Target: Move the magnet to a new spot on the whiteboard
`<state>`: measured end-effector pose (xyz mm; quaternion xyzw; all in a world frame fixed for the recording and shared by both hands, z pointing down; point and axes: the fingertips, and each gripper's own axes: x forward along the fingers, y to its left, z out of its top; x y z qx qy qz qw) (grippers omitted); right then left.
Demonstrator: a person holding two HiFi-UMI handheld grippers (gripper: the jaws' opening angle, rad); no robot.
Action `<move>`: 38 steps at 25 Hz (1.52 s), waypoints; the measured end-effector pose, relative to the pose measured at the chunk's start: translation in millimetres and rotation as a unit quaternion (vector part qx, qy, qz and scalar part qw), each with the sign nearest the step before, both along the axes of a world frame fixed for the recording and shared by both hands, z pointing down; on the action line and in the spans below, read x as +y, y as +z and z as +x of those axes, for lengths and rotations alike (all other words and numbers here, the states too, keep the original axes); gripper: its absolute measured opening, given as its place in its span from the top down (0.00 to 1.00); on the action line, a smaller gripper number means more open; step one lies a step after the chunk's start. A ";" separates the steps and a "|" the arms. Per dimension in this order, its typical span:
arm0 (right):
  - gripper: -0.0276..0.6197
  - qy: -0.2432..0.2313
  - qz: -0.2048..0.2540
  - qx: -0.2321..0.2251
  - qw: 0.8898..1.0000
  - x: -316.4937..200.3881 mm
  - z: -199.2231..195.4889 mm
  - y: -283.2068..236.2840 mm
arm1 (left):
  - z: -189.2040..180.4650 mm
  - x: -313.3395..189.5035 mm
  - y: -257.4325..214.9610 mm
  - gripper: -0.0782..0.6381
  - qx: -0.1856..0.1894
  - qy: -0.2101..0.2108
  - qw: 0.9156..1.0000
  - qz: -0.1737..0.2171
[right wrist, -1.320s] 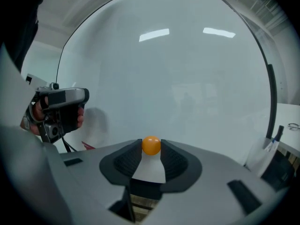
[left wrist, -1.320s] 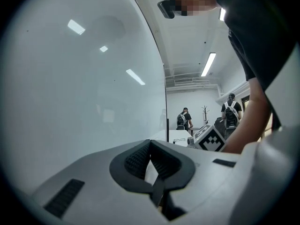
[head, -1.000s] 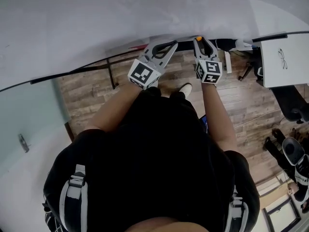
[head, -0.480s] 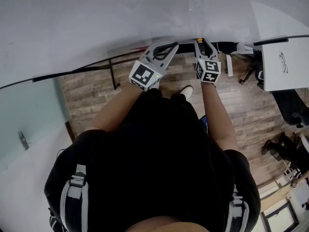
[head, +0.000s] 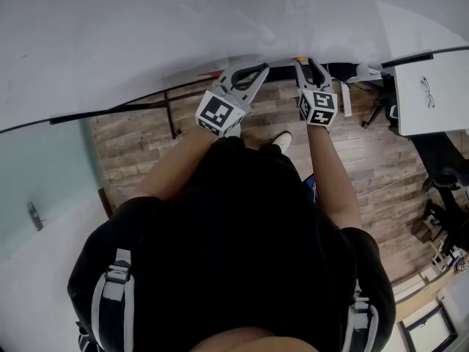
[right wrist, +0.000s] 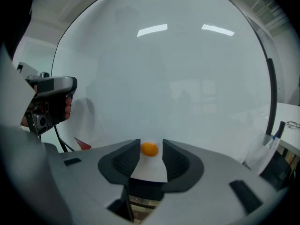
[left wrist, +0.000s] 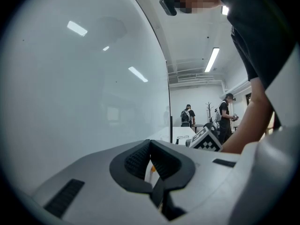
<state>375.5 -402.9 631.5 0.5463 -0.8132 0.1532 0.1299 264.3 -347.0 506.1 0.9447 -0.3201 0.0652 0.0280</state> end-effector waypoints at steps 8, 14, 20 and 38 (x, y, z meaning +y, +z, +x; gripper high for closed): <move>0.73 -0.026 0.070 -0.033 0.997 17.6 3.4 -93.8 | 0.2 5.9 -30.9 0.88 0.018 0.005 1.000 0.009; 0.79 -0.082 0.130 -0.035 0.987 45.2 -8.2 -166.0 | 2.5 13.4 -55.7 0.88 0.015 0.020 0.999 0.024; 0.94 -0.109 0.167 -0.050 0.979 73.6 -21.4 -205.3 | -0.4 23.2 -69.4 0.88 0.013 0.035 0.999 0.031; 0.97 -0.123 0.150 -0.053 0.980 101.6 -31.0 -198.5 | 9.9 34.5 -72.9 0.88 0.016 0.060 0.998 0.021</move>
